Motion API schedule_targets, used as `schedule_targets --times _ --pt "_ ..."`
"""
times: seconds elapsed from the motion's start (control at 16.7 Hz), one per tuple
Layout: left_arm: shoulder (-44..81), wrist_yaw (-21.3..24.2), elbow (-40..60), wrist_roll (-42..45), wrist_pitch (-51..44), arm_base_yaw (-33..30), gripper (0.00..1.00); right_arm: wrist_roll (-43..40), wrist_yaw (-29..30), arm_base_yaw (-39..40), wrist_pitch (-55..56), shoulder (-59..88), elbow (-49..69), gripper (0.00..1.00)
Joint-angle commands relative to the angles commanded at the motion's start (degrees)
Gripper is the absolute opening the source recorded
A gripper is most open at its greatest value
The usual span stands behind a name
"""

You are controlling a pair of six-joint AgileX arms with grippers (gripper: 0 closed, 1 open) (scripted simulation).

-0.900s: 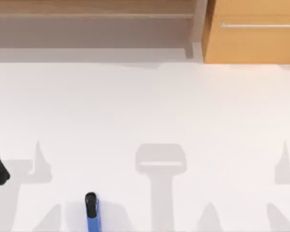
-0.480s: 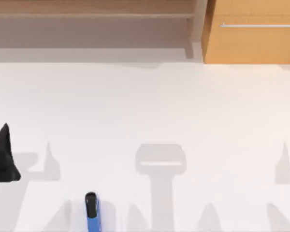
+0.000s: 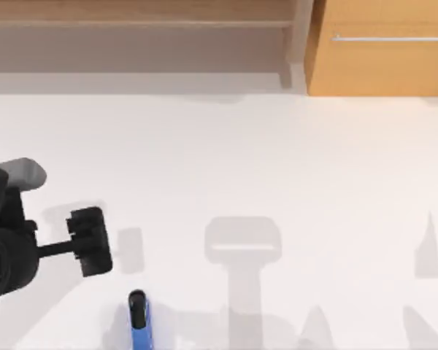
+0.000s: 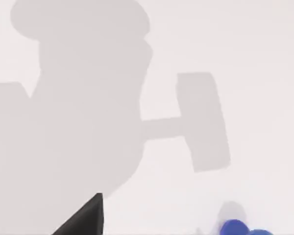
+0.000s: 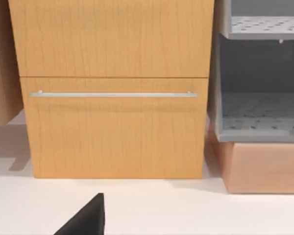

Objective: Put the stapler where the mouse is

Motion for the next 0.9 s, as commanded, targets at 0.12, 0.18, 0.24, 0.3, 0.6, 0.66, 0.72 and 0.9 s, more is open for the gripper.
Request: schedule_targets --times 0.12,0.18,0.24,0.3,0.6,0.66,0.72,0.9 --pt "10.9 0.1 5.7 -5.9 -6.0 -4.8 1.00 0.0 0.0 0.0 0.0 0.0 0.0 1.00" --pt "15.8 0.1 8.4 -8.7 -8.8 -7.1 1.00 0.0 0.0 0.0 0.0 0.0 0.0 1.00" --pt "20.3 0.1 11.0 -11.4 -11.4 -9.2 1.00 0.0 0.0 0.0 0.0 0.0 0.0 1.00" --pt "24.3 0.1 13.4 -13.9 -13.8 -11.3 1.00 0.0 0.0 0.0 0.0 0.0 0.0 1.00" --pt "38.3 -0.1 22.5 -22.6 -22.0 -18.4 1.00 0.0 0.0 0.0 0.0 0.0 0.0 1.00" --pt "39.7 -0.1 23.4 -23.4 -22.7 -19.1 1.00 0.0 0.0 0.0 0.0 0.0 0.0 1.00" --pt "40.5 -0.1 23.9 -23.9 -23.2 -19.5 1.00 0.0 0.0 0.0 0.0 0.0 0.0 1.00" --pt "40.7 -0.1 24.1 -24.0 -23.3 -19.6 1.00 0.0 0.0 0.0 0.0 0.0 0.0 1.00"
